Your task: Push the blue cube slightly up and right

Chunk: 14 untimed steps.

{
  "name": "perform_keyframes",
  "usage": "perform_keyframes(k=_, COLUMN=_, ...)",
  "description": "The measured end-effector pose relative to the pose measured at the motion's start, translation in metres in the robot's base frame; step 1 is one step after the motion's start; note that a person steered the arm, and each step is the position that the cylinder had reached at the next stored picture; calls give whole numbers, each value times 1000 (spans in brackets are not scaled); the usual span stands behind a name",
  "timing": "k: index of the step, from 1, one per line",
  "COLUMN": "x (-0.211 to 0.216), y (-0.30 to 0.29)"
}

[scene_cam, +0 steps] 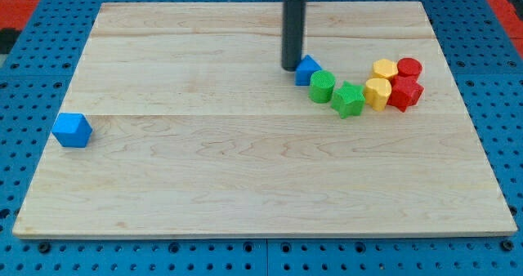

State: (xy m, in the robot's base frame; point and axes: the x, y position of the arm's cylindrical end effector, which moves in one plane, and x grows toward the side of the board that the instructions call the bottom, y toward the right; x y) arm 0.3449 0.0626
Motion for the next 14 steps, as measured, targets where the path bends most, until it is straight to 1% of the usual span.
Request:
perform_keyframes(k=1, x=0, y=24)
perform_keyframes(k=2, x=8, y=7)
perform_keyframes(k=3, x=8, y=-101)
perform_keyframes(k=4, x=44, y=-209)
perform_keyframes(k=5, x=137, y=-220)
perform_keyframes(k=6, x=207, y=-269)
perform_keyframes(k=7, x=190, y=-362)
perform_keyframes(k=8, x=166, y=-367)
perform_keyframes(k=9, x=131, y=-331)
perform_keyframes(k=10, x=75, y=-304)
perform_keyframes(k=11, x=45, y=-279)
perform_keyframes(k=12, x=49, y=-331)
perform_keyframes(k=13, x=48, y=-367)
perform_keyframes(k=14, x=100, y=-347)
